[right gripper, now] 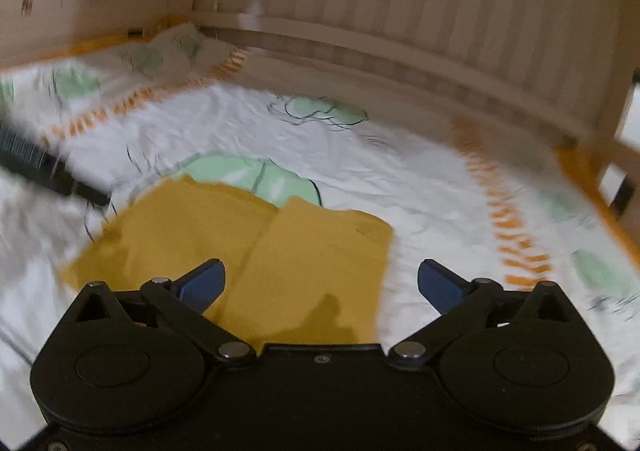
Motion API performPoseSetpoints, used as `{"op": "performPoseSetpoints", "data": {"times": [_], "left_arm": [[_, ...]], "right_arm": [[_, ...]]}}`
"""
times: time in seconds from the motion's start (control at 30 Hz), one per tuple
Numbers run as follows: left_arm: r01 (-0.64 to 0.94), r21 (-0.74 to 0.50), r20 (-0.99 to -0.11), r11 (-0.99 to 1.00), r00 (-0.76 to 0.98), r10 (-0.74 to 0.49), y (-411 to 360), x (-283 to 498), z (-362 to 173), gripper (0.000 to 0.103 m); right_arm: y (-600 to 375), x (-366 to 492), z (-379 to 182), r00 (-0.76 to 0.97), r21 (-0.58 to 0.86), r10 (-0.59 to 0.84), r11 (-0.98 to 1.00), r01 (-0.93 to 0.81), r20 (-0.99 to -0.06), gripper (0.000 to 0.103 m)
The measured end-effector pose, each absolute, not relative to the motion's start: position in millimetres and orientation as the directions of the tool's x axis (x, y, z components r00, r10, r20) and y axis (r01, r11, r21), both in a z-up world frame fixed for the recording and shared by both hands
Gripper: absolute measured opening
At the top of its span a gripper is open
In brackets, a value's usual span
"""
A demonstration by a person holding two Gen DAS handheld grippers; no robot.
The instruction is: Fold small clothes
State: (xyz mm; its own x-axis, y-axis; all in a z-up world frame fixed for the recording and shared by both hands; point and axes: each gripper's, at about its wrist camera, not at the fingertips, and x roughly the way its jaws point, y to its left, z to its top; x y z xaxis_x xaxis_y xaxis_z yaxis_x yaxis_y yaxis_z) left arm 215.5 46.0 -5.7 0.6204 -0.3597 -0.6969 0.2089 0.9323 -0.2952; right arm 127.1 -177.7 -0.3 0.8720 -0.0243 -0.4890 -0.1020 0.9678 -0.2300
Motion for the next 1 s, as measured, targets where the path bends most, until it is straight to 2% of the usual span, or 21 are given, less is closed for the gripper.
{"op": "performPoseSetpoints", "data": {"times": [0.07, 0.1, 0.13, 0.27, 0.33, 0.43, 0.7, 0.77, 0.83, 1.0], "left_arm": [[0.222, -0.288, -0.698, 0.931, 0.617, -0.363, 36.9, 218.1, -2.7, 0.075], [0.228, -0.290, -0.697, 0.929, 0.615, -0.368, 33.6, 219.3, -2.2, 0.075], [0.233, -0.293, -0.696, 0.927, 0.612, -0.374, 30.9, 220.8, -2.2, 0.075], [0.240, -0.300, -0.705, 0.923, 0.596, -0.384, 20.7, 228.6, -6.1, 0.075], [0.244, -0.303, -0.710, 0.921, 0.587, -0.389, 17.3, 231.5, -8.3, 0.075], [0.252, -0.318, -0.717, 0.914, 0.567, -0.405, 14.2, 237.5, -12.3, 0.075], [0.236, -0.380, -0.724, 0.894, 0.527, -0.446, 9.1, 256.2, -20.1, 0.075], [0.237, -0.406, -0.727, 0.883, 0.502, -0.469, 4.1, 262.6, -22.2, 0.075], [0.246, -0.410, -0.731, 0.878, 0.488, -0.478, -3.6, 267.2, -23.1, 0.075], [0.239, -0.460, -0.729, 0.855, 0.448, -0.518, -18.1, 279.5, -27.5, 0.075]], "right_arm": [[-167.2, 118.1, -9.9, 0.873, -0.286, -0.002, 0.945, -0.157, -0.487, 0.094], [-161.9, 114.8, -13.5, 0.871, -0.302, 0.008, 0.936, -0.179, -0.492, 0.084], [-156.8, 112.9, -17.4, 0.866, -0.315, 0.017, 0.928, -0.200, -0.499, 0.079], [-139.3, 115.0, -32.6, 0.853, -0.361, 0.020, 0.901, -0.241, -0.521, 0.076], [-131.5, 121.2, -40.4, 0.849, -0.394, 0.007, 0.884, -0.252, -0.528, 0.065], [-126.4, 130.9, -51.2, 0.837, -0.417, -0.001, 0.867, -0.272, -0.547, 0.061], [-123.6, 128.4, -73.4, 0.841, -0.531, -0.050, 0.795, -0.293, -0.539, 0.061], [-128.6, 125.4, -72.4, 0.842, -0.517, -0.042, 0.805, -0.290, -0.537, 0.056], [-134.7, 129.8, -70.7, 0.843, -0.511, -0.044, 0.812, -0.282, -0.536, 0.047], [-147.6, 132.7, -66.3, 0.853, -0.482, -0.051, 0.841, -0.244, -0.519, 0.046]]}}
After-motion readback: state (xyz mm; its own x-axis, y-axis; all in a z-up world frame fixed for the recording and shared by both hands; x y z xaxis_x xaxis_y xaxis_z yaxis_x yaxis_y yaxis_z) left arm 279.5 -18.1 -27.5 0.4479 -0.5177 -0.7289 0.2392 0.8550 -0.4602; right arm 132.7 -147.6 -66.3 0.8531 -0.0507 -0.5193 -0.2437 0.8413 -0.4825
